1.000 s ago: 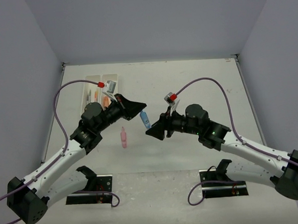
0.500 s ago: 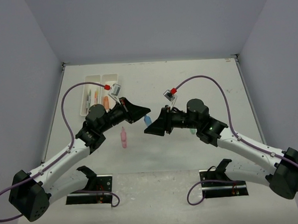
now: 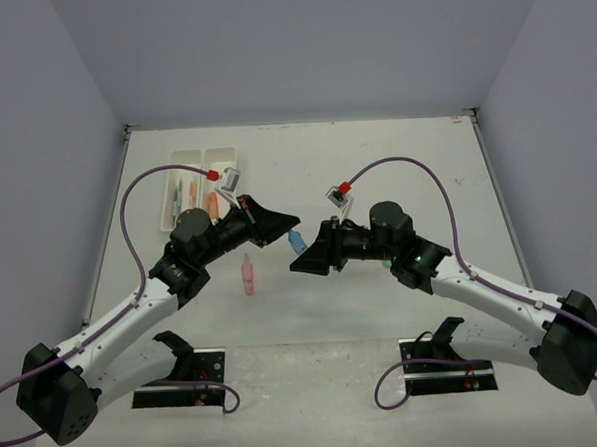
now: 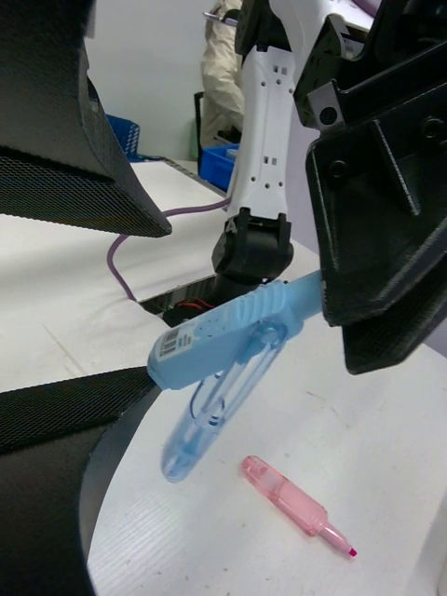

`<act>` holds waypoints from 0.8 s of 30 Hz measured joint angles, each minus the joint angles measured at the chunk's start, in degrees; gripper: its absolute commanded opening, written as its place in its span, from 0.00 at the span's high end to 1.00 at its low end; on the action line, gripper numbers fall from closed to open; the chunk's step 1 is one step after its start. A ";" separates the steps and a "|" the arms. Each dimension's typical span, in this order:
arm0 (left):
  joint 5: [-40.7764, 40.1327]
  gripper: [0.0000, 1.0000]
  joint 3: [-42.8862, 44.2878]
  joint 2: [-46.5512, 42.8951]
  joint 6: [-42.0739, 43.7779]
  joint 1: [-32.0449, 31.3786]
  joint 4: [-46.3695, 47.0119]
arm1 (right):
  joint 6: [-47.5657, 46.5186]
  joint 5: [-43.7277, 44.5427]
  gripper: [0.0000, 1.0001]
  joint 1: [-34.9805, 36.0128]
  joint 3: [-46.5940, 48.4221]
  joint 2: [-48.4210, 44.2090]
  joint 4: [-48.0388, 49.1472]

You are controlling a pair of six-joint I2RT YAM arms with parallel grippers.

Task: Sort the stationery into containers
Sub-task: Close the pen cap on the pen.

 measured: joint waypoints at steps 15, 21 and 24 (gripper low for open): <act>4.64 1.00 0.16 -0.43 -1.10 -0.15 1.83 | -2.27 1.35 0.51 -1.05 1.81 0.58 -1.96; 5.69 1.00 -0.32 0.15 -1.89 -1.29 4.95 | -2.33 -0.27 0.94 -1.05 6.17 2.67 -1.34; 5.59 1.00 -0.35 1.12 -1.94 -1.13 6.09 | -2.05 -0.95 1.00 -1.11 6.51 3.21 -1.34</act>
